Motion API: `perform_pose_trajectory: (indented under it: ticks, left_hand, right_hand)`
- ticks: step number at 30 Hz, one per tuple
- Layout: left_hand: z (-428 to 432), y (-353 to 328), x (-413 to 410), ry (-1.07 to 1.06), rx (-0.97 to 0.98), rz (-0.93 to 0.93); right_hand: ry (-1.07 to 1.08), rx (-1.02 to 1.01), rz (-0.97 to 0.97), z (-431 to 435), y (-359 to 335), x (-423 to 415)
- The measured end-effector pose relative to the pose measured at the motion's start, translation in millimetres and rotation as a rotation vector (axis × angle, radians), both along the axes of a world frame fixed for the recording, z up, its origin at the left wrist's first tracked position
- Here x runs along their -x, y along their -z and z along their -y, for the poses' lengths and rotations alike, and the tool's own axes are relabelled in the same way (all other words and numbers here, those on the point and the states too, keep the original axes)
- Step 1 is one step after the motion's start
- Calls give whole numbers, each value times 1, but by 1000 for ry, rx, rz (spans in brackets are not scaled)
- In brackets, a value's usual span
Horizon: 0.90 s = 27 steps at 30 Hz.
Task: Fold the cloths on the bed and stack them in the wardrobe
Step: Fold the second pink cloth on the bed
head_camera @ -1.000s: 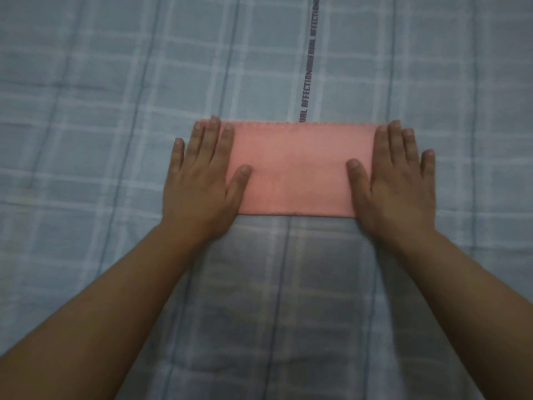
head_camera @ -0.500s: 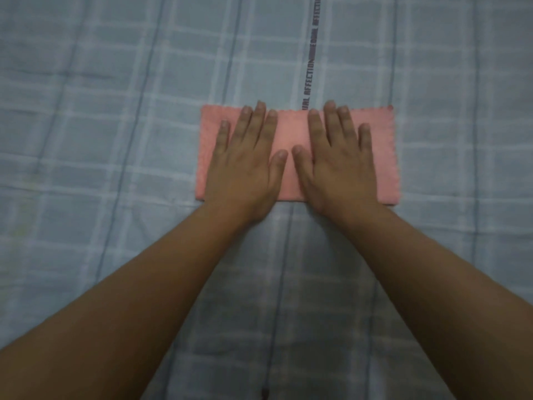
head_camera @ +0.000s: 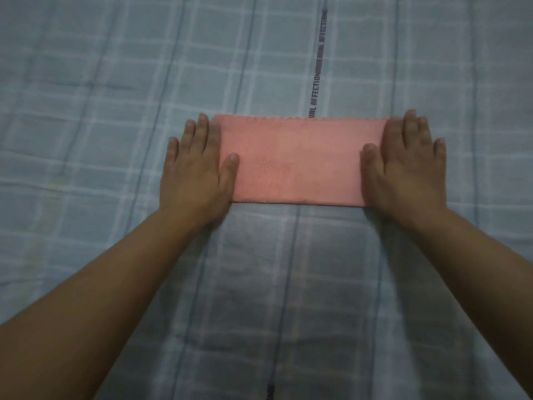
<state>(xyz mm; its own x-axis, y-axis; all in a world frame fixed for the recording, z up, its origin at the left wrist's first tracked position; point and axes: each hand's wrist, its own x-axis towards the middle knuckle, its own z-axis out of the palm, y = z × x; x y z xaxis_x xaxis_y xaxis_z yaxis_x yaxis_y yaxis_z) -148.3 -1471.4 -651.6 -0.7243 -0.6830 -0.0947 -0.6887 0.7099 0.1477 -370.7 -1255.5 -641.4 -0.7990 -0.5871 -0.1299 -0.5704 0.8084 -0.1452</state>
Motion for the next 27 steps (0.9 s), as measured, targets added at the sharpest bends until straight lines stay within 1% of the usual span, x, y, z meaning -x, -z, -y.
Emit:
perform_pose_trajectory:
  ticks: [2, 4, 5, 7, 9, 13, 19, 21, 22, 25, 27]
  left_hand:
    - [-8, -8, 6, 19, 55, -118]
    - [-22, -10, 22, 149, 102, -208]
    - [-29, -9, 31, 203, 94, -226]
    - [-37, -2, 44, 240, 43, -206]
    - [-36, 7, 47, 221, -1, -140]
    - [-21, 16, 36, 213, -7, -49]
    - [0, 13, 12, 140, -37, -11]
    - [3, 7, 9, 75, -85, -69]
    - [6, 3, 8, 18, -126, -127]
    - [16, -11, 14, -168, -214, -311]
    - [24, -20, 24, -266, -281, -347]
  right_hand:
    - [-13, 100, -37, 12, -7, -9]
    - [-75, 155, -49, 31, -10, -25]
    - [-111, 165, -36, 41, -9, -35]
    - [-165, 148, 10, 56, -4, -53]
    - [-177, 81, 43, 57, 6, -61]
    - [-173, -16, 4, 34, 18, -43]
    - [-78, -95, 38, -1, 11, -18]
    - [-51, -106, 46, 1, 5, -20]
    - [-37, -85, 43, 4, 2, -22]
    - [-86, 110, -53, 19, -10, -41]
    - [-167, 275, -121, 38, -18, -64]
